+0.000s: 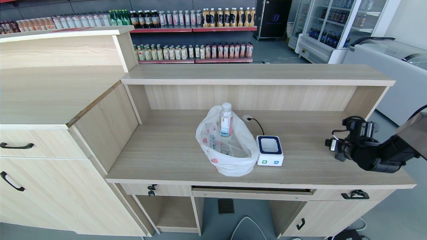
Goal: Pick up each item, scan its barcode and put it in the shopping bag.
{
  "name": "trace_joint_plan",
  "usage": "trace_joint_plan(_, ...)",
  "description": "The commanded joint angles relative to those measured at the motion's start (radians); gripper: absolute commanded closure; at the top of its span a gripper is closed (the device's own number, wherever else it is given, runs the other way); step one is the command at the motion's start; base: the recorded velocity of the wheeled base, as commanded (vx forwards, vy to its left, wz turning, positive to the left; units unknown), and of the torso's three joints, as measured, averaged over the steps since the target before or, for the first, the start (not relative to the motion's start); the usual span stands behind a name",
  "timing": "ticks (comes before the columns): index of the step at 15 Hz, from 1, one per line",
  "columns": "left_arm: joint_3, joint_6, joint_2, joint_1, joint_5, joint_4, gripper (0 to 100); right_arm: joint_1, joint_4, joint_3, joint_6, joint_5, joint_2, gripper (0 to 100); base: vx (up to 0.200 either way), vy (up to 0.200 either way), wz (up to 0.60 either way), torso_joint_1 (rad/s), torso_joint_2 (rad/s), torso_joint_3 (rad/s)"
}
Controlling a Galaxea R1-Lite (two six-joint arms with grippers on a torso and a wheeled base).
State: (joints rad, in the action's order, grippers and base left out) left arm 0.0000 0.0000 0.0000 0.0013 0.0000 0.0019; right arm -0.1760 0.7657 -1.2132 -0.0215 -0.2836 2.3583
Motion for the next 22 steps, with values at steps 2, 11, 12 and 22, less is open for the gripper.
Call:
trace_joint_plan(2, 0.0, 0.0, 0.002, 0.0, 0.0, 0.0, 0, -0.02, 0.023, 0.0, 0.034, 0.0, 0.024, 0, 0.0, 0.0, 0.0, 0.0, 0.0, 0.0)
trace_joint_plan(11, 0.0, 0.0, 0.002, 0.0, 0.0, 0.0, 0, -0.031, 0.041, -0.051, 0.087, 0.001, 0.056, 100, 0.0, 0.0, 0.0, 0.0, 0.0, 0.0)
trace_joint_plan(12, 0.0, 0.0, 0.002, 0.0, 0.0, 0.001, 0, -0.033, 0.052, -0.054, 0.097, 0.001, 0.061, 100, 0.0, 0.0, 0.0, 0.0, 0.0, 0.0)
trace_joint_plan(22, 0.0, 0.0, 0.002, 0.0, 0.0, 0.0, 0, 0.029, -0.391, 0.037, 0.074, 0.715, -0.571, 100, 0.0, 0.0, 0.0, 0.0, 0.0, 0.0)
